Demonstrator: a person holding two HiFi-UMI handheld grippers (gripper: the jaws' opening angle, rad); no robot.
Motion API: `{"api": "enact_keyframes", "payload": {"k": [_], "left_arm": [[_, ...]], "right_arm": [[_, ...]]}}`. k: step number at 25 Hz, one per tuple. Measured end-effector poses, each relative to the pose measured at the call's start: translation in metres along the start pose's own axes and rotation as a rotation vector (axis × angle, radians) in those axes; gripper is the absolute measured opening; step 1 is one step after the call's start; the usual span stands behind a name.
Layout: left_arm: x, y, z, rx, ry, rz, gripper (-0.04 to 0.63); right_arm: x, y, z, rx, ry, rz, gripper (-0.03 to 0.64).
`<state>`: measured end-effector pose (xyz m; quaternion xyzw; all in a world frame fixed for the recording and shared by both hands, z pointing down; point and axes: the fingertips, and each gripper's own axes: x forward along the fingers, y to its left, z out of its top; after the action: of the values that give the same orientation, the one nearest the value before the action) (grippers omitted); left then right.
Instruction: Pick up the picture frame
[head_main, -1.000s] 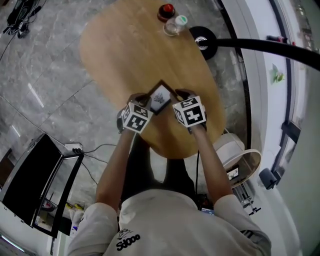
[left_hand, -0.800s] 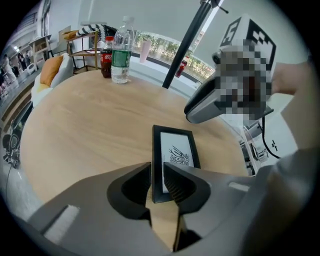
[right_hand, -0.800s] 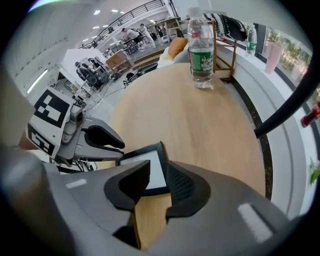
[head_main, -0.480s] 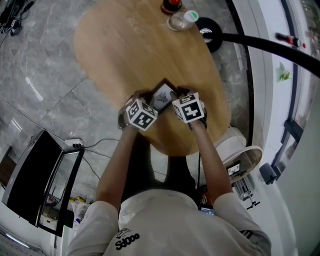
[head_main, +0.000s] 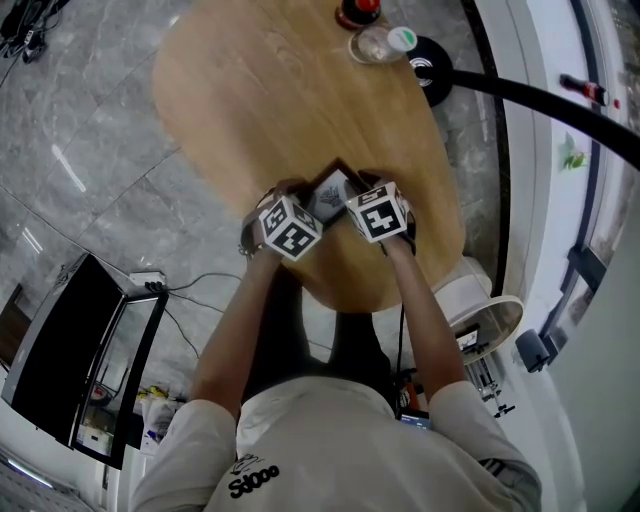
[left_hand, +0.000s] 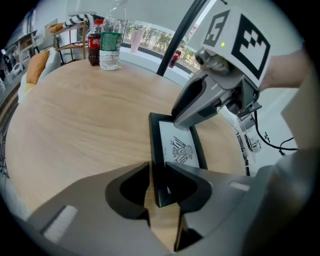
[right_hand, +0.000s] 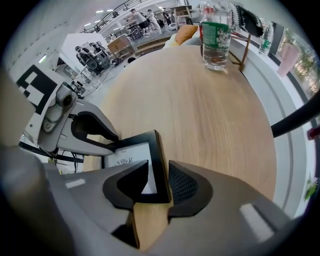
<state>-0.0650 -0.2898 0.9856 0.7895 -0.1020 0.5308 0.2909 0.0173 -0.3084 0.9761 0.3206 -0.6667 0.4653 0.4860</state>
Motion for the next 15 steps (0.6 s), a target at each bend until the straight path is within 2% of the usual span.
{"api": "enact_keyframes", "payload": {"k": [4,9,15], "left_arm": [[0.0000,-0.0022,0.0004,-0.003,-0.007,-0.016,0.089],[0.0004,-0.0035,0.0016,-0.007,-0.008,-0.014,0.087],[-0.0054,-0.0013,-0.0025,0.009,0.008,-0.023,0.083]], "right_arm": [[0.0038,0.0015,0.0000,-0.013,0.014,-0.009,0.124],[0.0038,0.0004,0.0005,-0.013,0.009,-0.011,0.112],[0.0016,0.0072,-0.0050,-0.048,0.050,-0.022,0.083]]}}
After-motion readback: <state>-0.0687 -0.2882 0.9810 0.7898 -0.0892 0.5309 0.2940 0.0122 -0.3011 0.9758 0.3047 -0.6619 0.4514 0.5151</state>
